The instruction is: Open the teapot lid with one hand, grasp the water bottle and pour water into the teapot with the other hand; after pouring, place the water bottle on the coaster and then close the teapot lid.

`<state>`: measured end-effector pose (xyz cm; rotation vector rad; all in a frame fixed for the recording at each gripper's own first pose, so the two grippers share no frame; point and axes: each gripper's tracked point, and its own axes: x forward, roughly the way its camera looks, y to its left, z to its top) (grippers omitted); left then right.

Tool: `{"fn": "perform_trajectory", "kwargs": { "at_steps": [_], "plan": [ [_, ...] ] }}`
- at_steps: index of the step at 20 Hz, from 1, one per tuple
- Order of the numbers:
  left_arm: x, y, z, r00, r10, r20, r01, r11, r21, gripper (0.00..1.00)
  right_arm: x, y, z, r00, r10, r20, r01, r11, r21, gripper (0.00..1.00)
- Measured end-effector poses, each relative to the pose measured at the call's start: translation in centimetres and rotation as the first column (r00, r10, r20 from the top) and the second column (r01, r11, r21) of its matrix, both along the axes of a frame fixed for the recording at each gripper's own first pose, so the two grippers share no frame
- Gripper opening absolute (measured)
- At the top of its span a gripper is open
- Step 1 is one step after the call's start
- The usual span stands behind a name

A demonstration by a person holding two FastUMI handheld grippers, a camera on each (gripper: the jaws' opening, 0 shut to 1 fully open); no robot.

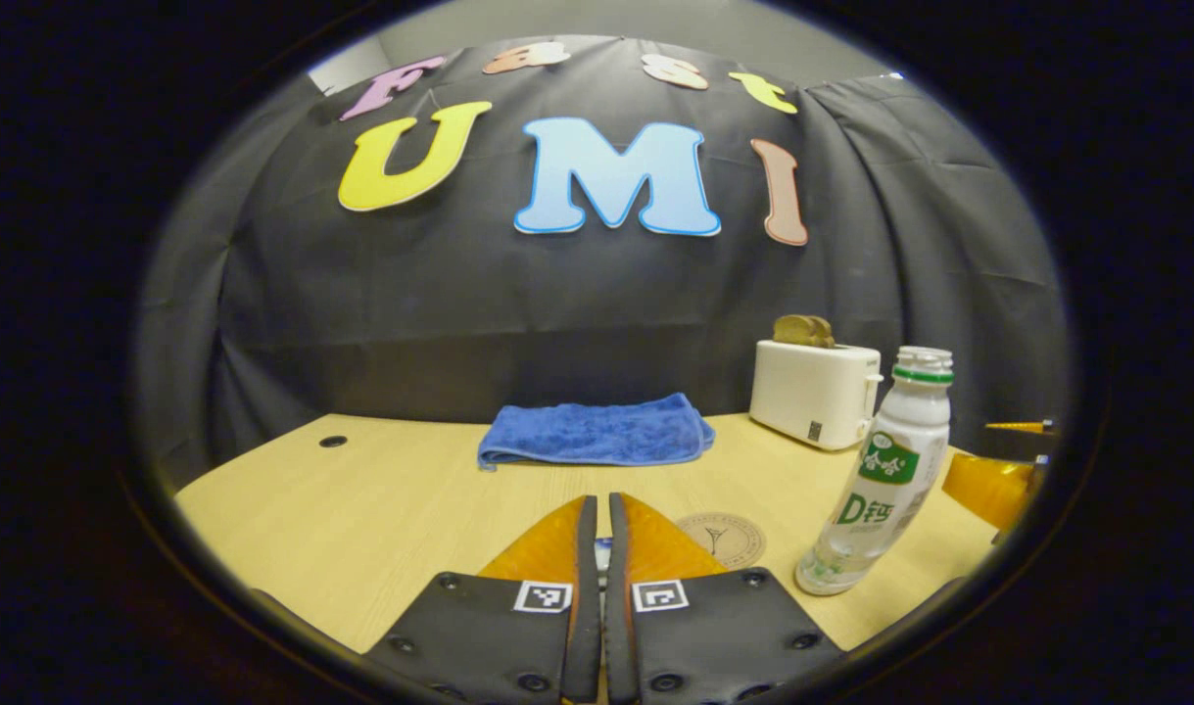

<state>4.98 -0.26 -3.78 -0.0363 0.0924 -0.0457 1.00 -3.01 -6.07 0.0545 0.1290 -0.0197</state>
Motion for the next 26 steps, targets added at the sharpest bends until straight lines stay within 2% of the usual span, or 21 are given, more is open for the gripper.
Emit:
{"fn": "perform_trajectory", "kwargs": {
  "at_steps": [3,4,8,11,12,13,15,24,26],
  "plan": [
    [-0.8,1.6,1.8,0.999,0.011,0.03,-0.011,1.0,0.008,0.09,0.0,0.5,0.3,1.0,0.017,0.007,-0.017,1.0,-0.008,0.96],
    [-1.2,2.4,2.3,0.999,0.018,0.035,-0.019,1.0,0.006,0.12,-0.1,0.9,0.3,1.0,0.026,0.01,-0.026,1.0,-0.01,0.96],
    [-2.6,6.0,3.5,0.996,0.068,0.054,-0.069,0.997,0.018,0.12,0.2,2.2,0.5,0.998,0.068,0.012,-0.068,0.998,-0.018,0.96],
    [-3.6,9.3,4.0,0.992,0.113,0.061,-0.114,0.993,0.028,0.05,0.4,2.9,0.4,0.996,0.087,0.007,-0.087,0.996,-0.021,0.96],
    [-4.0,10.5,4.1,0.99,0.129,0.062,-0.131,0.991,0.033,0.12,0.6,3.2,0.3,0.996,0.093,0.005,-0.093,0.995,-0.02,0.96],
    [-4.4,11.5,4.1,0.988,0.145,0.062,-0.147,0.988,0.039,0.08,0.8,3.4,0.1,0.995,0.099,0.002,-0.099,0.995,-0.019,0.96],
    [-5.2,13.8,4.1,0.982,0.177,0.063,-0.18,0.983,0.046,0.12,1.1,3.9,0.0,0.994,0.113,-0.005,-0.113,0.993,-0.016,0.96],
    [-7.9,21.1,2.6,0.957,0.288,0.039,-0.289,0.957,0.035,0.12,3.3,5.4,-2.3,0.988,0.141,-0.068,-0.143,0.989,-0.023,0.96],
    [-8.3,21.9,2.0,0.953,0.301,0.029,-0.302,0.953,0.036,0.08,3.7,5.6,-2.9,0.986,0.142,-0.087,-0.145,0.989,-0.028,0.96]
  ]
}}
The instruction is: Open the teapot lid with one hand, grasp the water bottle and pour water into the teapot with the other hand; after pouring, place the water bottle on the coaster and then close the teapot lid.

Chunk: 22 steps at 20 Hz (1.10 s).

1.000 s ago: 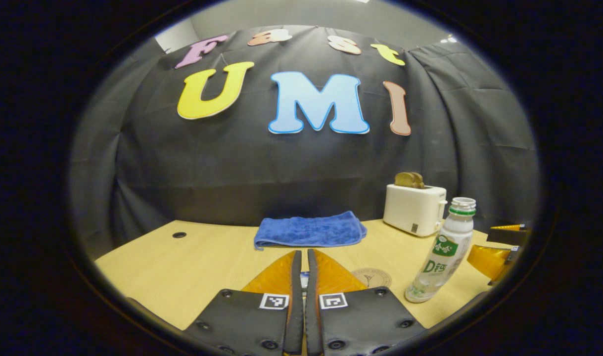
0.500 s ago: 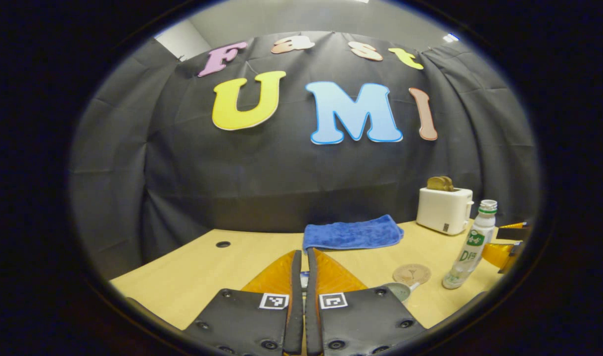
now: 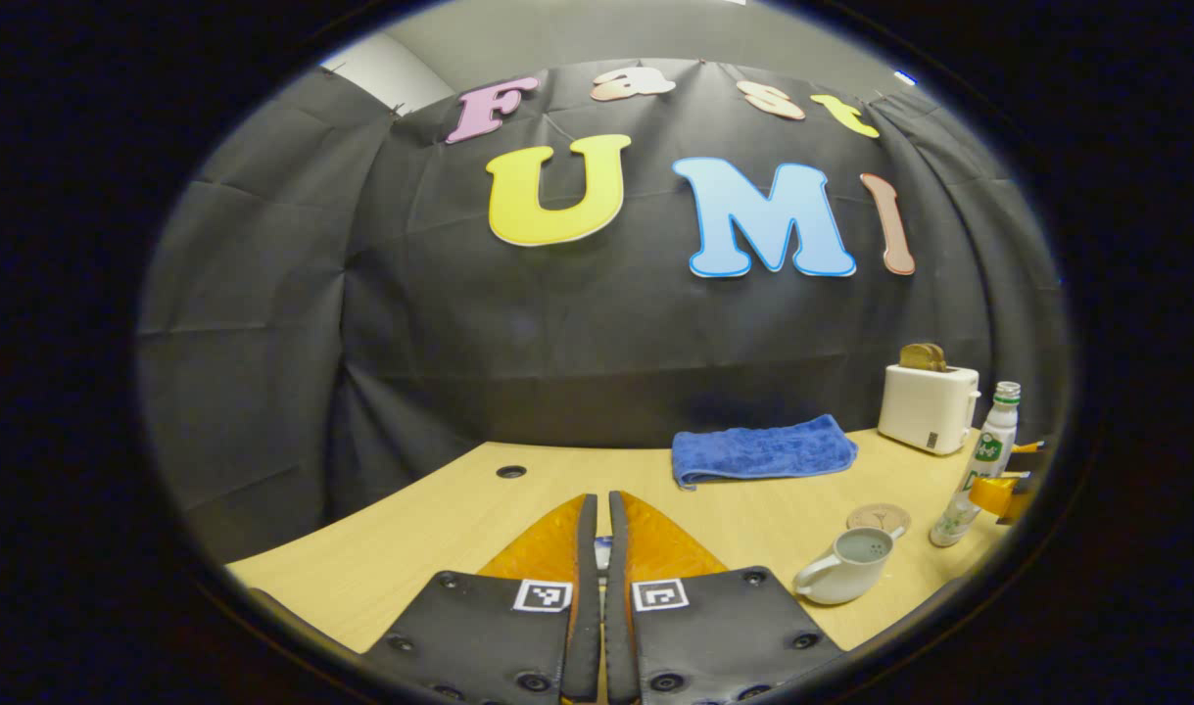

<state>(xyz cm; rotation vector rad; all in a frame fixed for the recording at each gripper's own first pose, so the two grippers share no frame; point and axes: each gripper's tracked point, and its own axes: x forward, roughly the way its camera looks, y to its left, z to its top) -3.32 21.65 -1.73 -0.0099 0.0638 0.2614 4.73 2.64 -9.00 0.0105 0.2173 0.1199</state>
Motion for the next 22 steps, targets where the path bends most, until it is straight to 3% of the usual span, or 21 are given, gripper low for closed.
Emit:
{"fn": "perform_trajectory", "kwargs": {
  "at_steps": [3,8,13,17,21,22],
  "plan": [
    [-0.6,1.1,-0.8,1.0,0.017,-0.006,-0.017,1.0,-0.004,0.08,0.4,-0.1,-0.8,1.0,-0.007,-0.021,0.007,1.0,-0.02,0.94],
    [-1.2,2.2,-1.7,0.999,0.031,-0.02,-0.032,0.999,-0.012,0.08,0.9,-0.2,-1.3,0.999,-0.025,-0.038,0.024,1.0,-0.016,0.77],
    [-1.8,2.6,-2.4,0.999,0.03,-0.027,-0.031,0.999,-0.027,0.08,0.7,-0.3,-1.2,0.999,-0.027,-0.034,0.026,0.999,-0.029,0.75],
    [-2.0,2.6,-2.6,0.999,0.025,-0.025,-0.026,0.999,-0.033,0.12,0.6,-0.8,0.0,0.999,-0.046,-0.001,0.045,0.991,-0.126,0.75],
    [-2.1,2.8,-2.7,0.999,0.021,-0.024,-0.022,0.999,-0.04,0.08,0.9,-0.9,2.3,0.996,-0.052,0.073,0.072,0.952,-0.299,0.71],
    [-2.0,3.0,-2.6,0.999,0.022,-0.023,-0.023,0.999,-0.043,0.12,0.8,-0.6,2.8,0.995,-0.044,0.088,0.071,0.944,-0.322,0.71]
  ]
}}
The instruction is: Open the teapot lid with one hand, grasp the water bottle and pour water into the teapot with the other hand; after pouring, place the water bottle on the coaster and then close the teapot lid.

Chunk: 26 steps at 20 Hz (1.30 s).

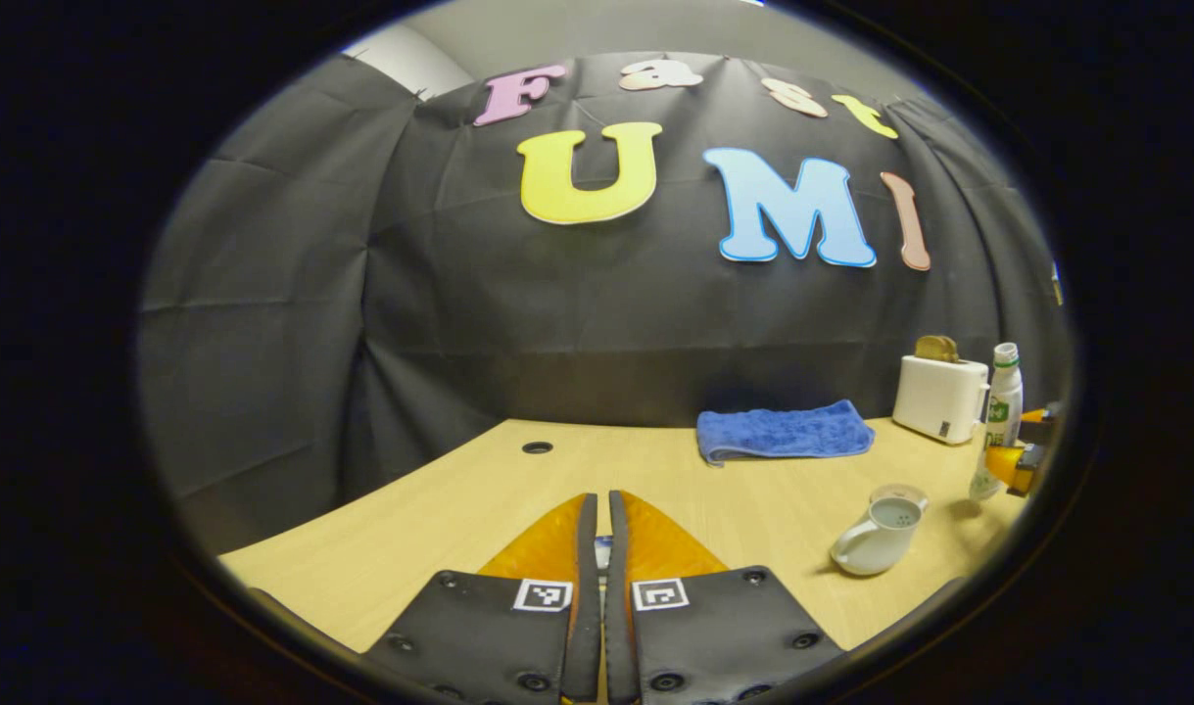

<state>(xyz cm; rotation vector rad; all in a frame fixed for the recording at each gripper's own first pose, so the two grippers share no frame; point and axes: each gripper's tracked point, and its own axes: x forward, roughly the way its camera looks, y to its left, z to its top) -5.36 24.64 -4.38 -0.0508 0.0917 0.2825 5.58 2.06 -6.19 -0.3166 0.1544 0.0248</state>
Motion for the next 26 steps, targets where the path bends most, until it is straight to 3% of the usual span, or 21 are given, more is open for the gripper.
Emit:
{"fn": "perform_trajectory", "kwargs": {
  "at_steps": [4,5,7,9,10,13,16,18,21,26],
  "plan": [
    [-0.3,0.0,-0.4,1.0,-0.006,-0.002,0.006,1.0,-0.014,0.08,0.4,1.1,1.5,0.999,0.005,0.039,0.0,0.99,-0.139,0.72],
    [-0.4,0.0,-0.7,1.0,-0.006,-0.001,0.006,1.0,-0.014,0.12,0.4,1.4,1.8,0.999,0.009,0.051,0.001,0.983,-0.182,0.71],
    [-0.5,-0.1,-1.0,1.0,-0.008,-0.003,0.008,1.0,-0.021,0.08,0.4,2.1,2.2,0.997,0.023,0.069,-0.005,0.966,-0.259,0.72],
    [-0.2,0.0,-1.2,1.0,-0.013,-0.006,0.012,0.999,-0.034,0.12,0.4,2.8,2.3,0.996,0.037,0.087,-0.004,0.935,-0.354,0.71],
    [-0.1,0.0,-1.3,1.0,-0.012,-0.008,0.012,0.999,-0.036,0.08,0.4,3.2,2.5,0.994,0.048,0.097,-0.004,0.911,-0.412,0.71],
    [-0.2,-0.1,-1.5,1.0,-0.015,-0.012,0.015,0.999,-0.037,0.12,0.3,4.5,2.4,0.989,0.1,0.109,-0.019,0.818,-0.575,0.71],
    [-0.1,-0.1,-1.6,1.0,-0.018,-0.016,0.017,0.999,-0.038,0.12,0.5,5.2,1.9,0.988,0.135,0.078,-0.047,0.733,-0.679,0.71],
    [-0.2,-0.2,-2.0,1.0,-0.02,-0.02,0.019,0.999,-0.037,0.12,0.6,5.4,1.8,0.988,0.142,0.066,-0.045,0.659,-0.75,0.71],
    [-0.5,-0.2,-2.4,0.999,-0.02,-0.027,0.019,0.999,-0.04,0.12,0.8,5.0,1.4,0.988,0.147,0.054,-0.038,0.562,-0.826,0.71],
    [-0.4,-0.1,-2.9,0.999,-0.02,-0.037,0.018,0.999,-0.047,0.12,0.6,4.8,1.8,0.983,0.174,0.055,-0.027,0.439,-0.898,0.71]
  ]
}}
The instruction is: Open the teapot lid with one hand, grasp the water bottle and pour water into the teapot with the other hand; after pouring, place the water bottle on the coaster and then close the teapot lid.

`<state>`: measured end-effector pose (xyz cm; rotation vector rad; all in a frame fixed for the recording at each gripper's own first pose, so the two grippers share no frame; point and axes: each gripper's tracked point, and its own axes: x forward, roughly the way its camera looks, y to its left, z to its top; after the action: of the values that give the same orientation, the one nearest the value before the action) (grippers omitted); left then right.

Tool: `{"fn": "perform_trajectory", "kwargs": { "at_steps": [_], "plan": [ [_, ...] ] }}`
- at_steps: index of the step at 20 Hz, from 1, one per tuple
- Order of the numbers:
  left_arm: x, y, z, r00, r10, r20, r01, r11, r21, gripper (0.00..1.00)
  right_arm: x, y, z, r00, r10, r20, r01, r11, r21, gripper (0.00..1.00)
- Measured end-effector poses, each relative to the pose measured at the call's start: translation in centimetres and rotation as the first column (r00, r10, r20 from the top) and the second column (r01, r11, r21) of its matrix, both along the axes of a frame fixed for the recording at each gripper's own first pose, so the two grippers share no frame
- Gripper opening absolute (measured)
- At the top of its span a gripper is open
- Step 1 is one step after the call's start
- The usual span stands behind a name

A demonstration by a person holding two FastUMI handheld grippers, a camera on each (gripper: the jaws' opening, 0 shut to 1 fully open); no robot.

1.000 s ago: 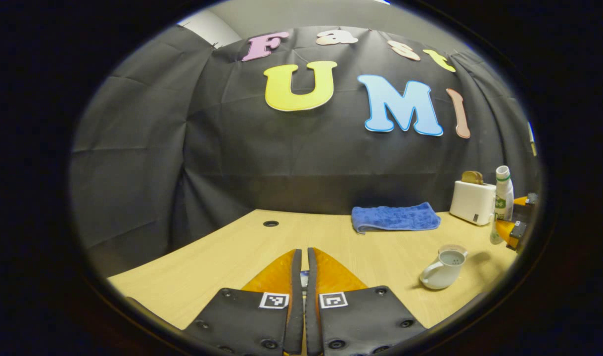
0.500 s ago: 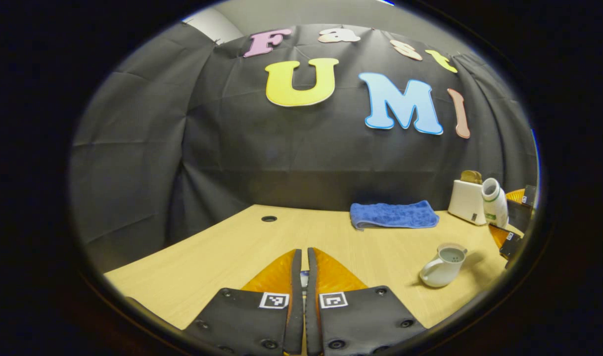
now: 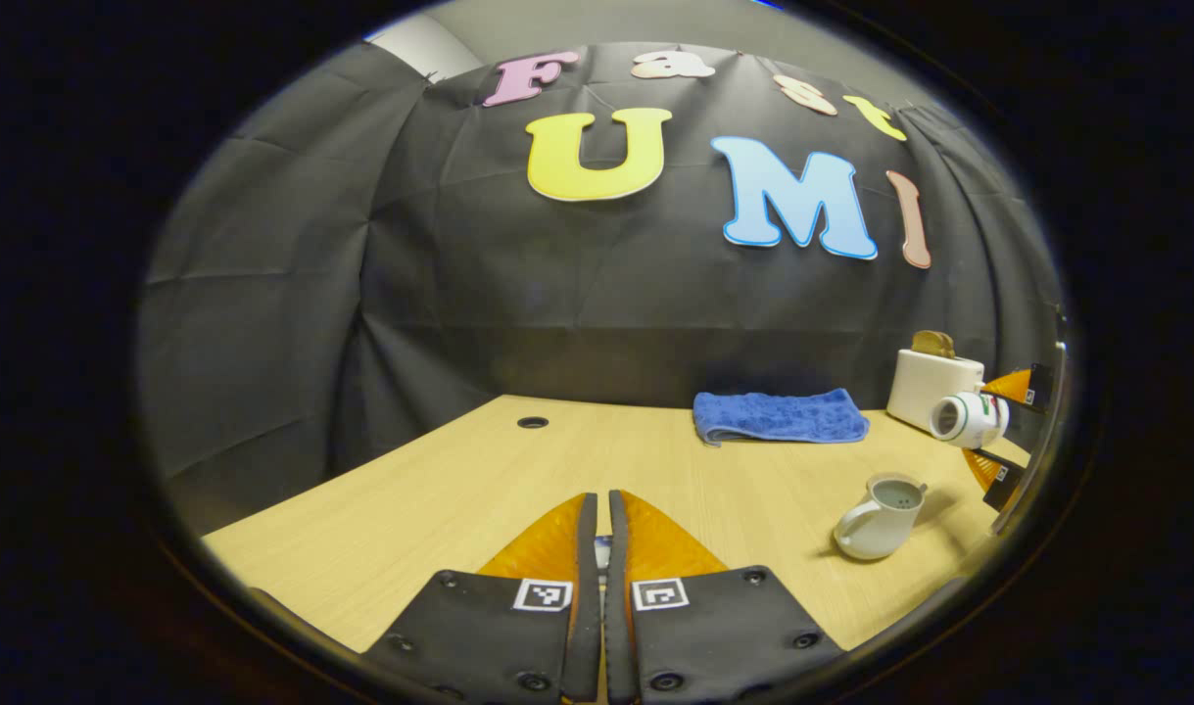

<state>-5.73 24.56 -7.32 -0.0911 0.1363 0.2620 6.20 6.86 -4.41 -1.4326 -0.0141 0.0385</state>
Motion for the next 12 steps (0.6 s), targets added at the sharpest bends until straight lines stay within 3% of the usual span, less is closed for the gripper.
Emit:
{"fn": "perform_trajectory", "kwargs": {
  "at_steps": [7,8,12],
  "plan": [
    [0.0,-0.1,-0.3,1.0,-0.004,-0.007,0.004,1.0,0.002,0.12,0.6,0.1,1.7,0.999,0.046,0.022,-0.042,0.987,-0.155,0.71],
    [0.0,-0.1,-0.4,1.0,-0.004,-0.007,0.004,1.0,0.002,0.08,0.4,0.0,1.9,0.998,0.053,0.019,-0.048,0.984,-0.172,0.71],
    [0.3,-0.2,-0.6,1.0,-0.009,-0.013,0.009,1.0,-0.005,0.12,0.8,0.3,2.8,0.997,0.074,0.03,-0.066,0.97,-0.234,0.71]
  ]
}}
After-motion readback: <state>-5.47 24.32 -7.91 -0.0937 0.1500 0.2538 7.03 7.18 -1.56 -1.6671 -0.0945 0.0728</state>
